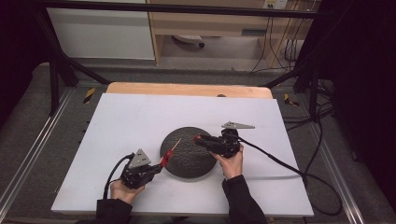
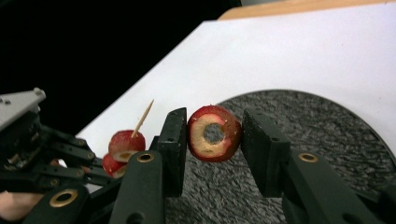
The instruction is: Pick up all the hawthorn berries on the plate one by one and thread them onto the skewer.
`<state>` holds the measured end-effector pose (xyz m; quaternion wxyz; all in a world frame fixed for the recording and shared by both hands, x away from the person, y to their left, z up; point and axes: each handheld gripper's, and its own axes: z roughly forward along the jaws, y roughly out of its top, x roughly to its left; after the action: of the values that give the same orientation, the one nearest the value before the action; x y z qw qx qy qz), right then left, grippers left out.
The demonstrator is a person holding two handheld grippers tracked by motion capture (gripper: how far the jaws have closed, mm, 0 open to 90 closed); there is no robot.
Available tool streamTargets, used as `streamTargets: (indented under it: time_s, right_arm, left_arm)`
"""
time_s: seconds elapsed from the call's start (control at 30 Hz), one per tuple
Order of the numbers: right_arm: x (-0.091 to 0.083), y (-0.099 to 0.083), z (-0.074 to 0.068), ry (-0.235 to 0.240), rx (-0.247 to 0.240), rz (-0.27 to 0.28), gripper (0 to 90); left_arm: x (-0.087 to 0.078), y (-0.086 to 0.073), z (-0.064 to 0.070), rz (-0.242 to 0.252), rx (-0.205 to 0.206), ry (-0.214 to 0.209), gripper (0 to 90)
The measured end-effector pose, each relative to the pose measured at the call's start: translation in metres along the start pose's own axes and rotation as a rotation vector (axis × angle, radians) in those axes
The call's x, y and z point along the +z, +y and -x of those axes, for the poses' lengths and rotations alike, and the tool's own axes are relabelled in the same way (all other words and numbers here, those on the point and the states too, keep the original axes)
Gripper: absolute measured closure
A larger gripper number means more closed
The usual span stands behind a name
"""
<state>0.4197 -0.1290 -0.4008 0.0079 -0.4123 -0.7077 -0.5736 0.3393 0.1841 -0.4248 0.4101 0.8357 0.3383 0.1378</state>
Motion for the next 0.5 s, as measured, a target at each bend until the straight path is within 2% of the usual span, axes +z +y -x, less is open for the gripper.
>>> streamTargets:
  time_s: [0.33,0.5]
  right_arm:
    - [-0.001,0.004,-0.002,0.009,0.047,0.103,62.1]
    - [-0.003,0.006,-0.002,0.013,0.066,0.149,62.2]
  left_arm:
    - [0.004,0.010,0.007,0.015,-0.006,0.003,87.8]
    - [0.007,0.015,0.009,0.030,-0.024,-0.002,87.8]
